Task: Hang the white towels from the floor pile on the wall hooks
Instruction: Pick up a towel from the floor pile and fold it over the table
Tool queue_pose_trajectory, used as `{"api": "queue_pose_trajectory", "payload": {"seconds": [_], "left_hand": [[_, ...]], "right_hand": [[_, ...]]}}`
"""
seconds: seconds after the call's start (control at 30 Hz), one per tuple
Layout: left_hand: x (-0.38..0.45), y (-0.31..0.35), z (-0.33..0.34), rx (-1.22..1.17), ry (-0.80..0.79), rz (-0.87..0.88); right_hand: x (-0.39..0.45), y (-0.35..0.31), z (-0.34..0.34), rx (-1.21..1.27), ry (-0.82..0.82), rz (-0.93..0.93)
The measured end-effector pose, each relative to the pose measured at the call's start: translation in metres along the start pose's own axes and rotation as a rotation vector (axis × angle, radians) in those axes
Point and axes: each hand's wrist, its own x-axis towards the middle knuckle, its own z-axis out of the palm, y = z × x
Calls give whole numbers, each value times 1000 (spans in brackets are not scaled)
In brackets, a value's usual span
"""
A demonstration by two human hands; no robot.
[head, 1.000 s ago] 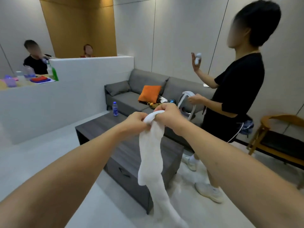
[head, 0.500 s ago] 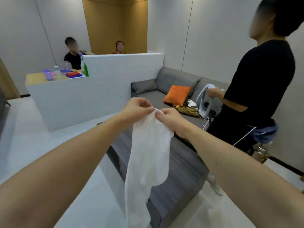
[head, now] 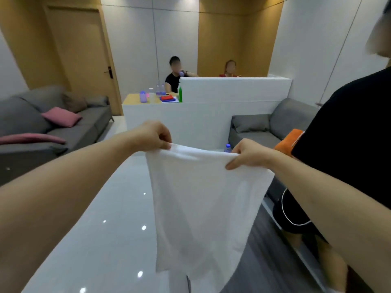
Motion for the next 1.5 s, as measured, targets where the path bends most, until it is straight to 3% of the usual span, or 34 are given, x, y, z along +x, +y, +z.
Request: {"api": "queue_pose_trajectory", "payload": {"seconds": [0.1,0.3,0.6,0.87,1.17,1.5], "left_hand": [[22,-20,10,128,88,-56],[101,-68,29,135,259,-159],[296,-137,28,233,267,-183],[407,-145,13,44,541,-163],[377,-96,91,-66,585,-232],[232,-18,281,-69,155,-353]], "right_hand": [[35,9,-9,-16,64,-21],[134,20,-28,-44,241,-8],[329,37,-74,-210,433,174],[419,55,-122,7,626,100],[373,139,-89,37,637,-30],[262,297,46,91,230,142]]}}
